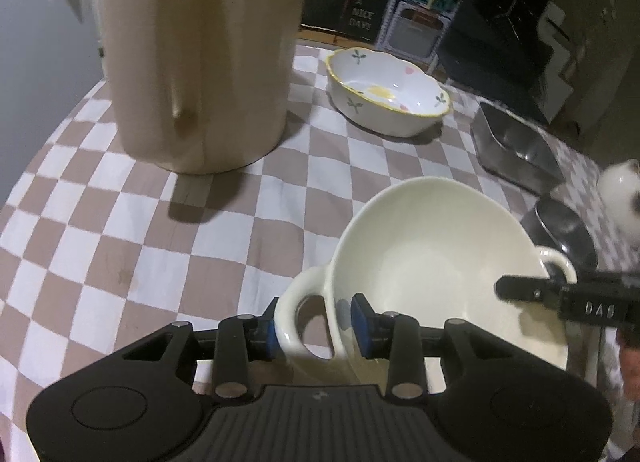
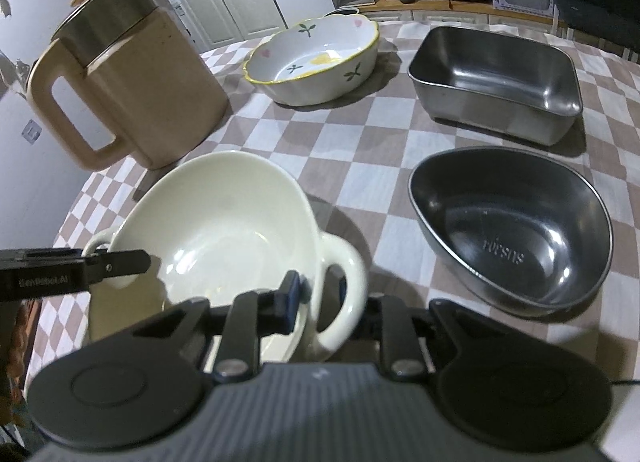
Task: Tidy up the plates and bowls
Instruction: 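Lift the cream bowl off the cloth with both grippers, then carry the cream bowl with both grippers over the white dark-rimmed plate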
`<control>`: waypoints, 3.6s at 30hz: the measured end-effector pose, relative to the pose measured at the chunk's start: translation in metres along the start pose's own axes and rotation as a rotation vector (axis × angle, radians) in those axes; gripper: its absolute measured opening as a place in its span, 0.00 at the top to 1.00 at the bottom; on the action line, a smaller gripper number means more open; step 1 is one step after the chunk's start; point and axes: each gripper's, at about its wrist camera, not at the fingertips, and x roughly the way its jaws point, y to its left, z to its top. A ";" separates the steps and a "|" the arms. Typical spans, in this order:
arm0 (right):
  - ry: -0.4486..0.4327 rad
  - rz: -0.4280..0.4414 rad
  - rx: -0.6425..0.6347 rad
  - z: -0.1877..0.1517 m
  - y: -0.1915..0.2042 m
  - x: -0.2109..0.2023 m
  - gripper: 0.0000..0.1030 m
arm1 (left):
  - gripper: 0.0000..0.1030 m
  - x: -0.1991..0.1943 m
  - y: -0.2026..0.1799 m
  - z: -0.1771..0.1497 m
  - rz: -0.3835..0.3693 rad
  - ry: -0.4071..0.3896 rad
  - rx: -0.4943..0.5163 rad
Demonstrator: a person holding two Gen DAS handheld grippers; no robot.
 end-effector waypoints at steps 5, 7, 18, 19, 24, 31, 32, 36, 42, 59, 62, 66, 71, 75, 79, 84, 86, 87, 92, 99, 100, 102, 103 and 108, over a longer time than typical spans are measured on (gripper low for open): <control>0.029 0.011 0.033 0.003 -0.005 -0.002 0.75 | 0.66 0.000 0.007 -0.001 -0.034 0.009 -0.037; 0.039 0.007 0.043 0.005 -0.007 -0.003 0.74 | 0.69 -0.001 0.013 -0.001 -0.063 0.021 -0.084; 0.025 0.005 0.016 0.005 -0.008 -0.008 0.72 | 0.71 0.000 0.019 -0.004 -0.108 0.013 -0.158; 0.022 0.002 0.011 0.005 -0.007 -0.008 0.72 | 0.71 0.000 0.018 -0.004 -0.100 0.015 -0.161; 0.006 -0.013 -0.045 -0.001 -0.004 -0.011 0.71 | 0.71 -0.004 0.012 -0.006 -0.092 0.024 -0.140; 0.009 -0.008 -0.049 -0.008 -0.010 -0.025 0.70 | 0.72 -0.020 -0.001 -0.010 -0.100 0.012 -0.118; 0.003 -0.008 -0.051 -0.008 -0.010 -0.029 0.70 | 0.72 -0.024 -0.003 -0.010 -0.104 0.005 -0.122; -0.029 -0.008 -0.046 -0.012 -0.010 -0.050 0.71 | 0.73 -0.040 -0.014 -0.010 -0.115 -0.025 -0.116; -0.079 -0.009 -0.036 -0.024 -0.015 -0.088 0.72 | 0.73 -0.066 -0.038 -0.013 -0.137 -0.057 -0.098; -0.242 -0.043 0.081 -0.075 -0.058 -0.196 0.74 | 0.74 -0.114 -0.124 -0.022 -0.271 -0.151 -0.027; -0.259 -0.056 0.117 -0.087 -0.073 -0.208 0.74 | 0.75 -0.112 -0.144 -0.023 -0.293 -0.150 0.002; -0.278 -0.091 0.172 -0.102 -0.094 -0.221 0.74 | 0.75 -0.105 -0.173 -0.023 -0.309 -0.134 0.057; -0.296 -0.138 0.222 -0.119 -0.120 -0.235 0.74 | 0.75 -0.087 -0.204 -0.027 -0.321 -0.097 0.117; -0.279 -0.172 0.242 -0.128 -0.135 -0.237 0.74 | 0.74 -0.070 -0.221 -0.032 -0.310 -0.063 0.152; -0.245 -0.194 0.266 -0.132 -0.148 -0.233 0.74 | 0.74 -0.055 -0.225 -0.034 -0.324 -0.035 0.161; -0.215 -0.208 0.261 -0.131 -0.150 -0.227 0.74 | 0.73 -0.044 -0.220 -0.034 -0.333 -0.011 0.145; -0.201 -0.210 0.255 -0.130 -0.150 -0.225 0.74 | 0.73 -0.040 -0.219 -0.034 -0.331 0.001 0.139; -0.193 -0.211 0.252 -0.130 -0.149 -0.224 0.74 | 0.73 -0.038 -0.218 -0.034 -0.330 0.009 0.138; -0.149 -0.225 0.241 -0.129 -0.148 -0.217 0.74 | 0.71 -0.024 -0.217 -0.037 -0.326 0.054 0.141; -0.096 -0.248 0.236 -0.129 -0.150 -0.206 0.74 | 0.67 -0.007 -0.218 -0.044 -0.296 0.115 0.163; -0.090 -0.252 0.232 -0.129 -0.149 -0.204 0.74 | 0.67 -0.004 -0.217 -0.044 -0.294 0.121 0.161; -0.077 -0.256 0.225 -0.129 -0.149 -0.201 0.74 | 0.66 -0.002 -0.216 -0.045 -0.289 0.127 0.162; -0.070 -0.257 0.222 -0.128 -0.148 -0.200 0.74 | 0.66 0.000 -0.216 -0.046 -0.286 0.130 0.163; -0.056 -0.268 0.215 -0.126 -0.147 -0.195 0.75 | 0.64 0.006 -0.216 -0.046 -0.279 0.142 0.159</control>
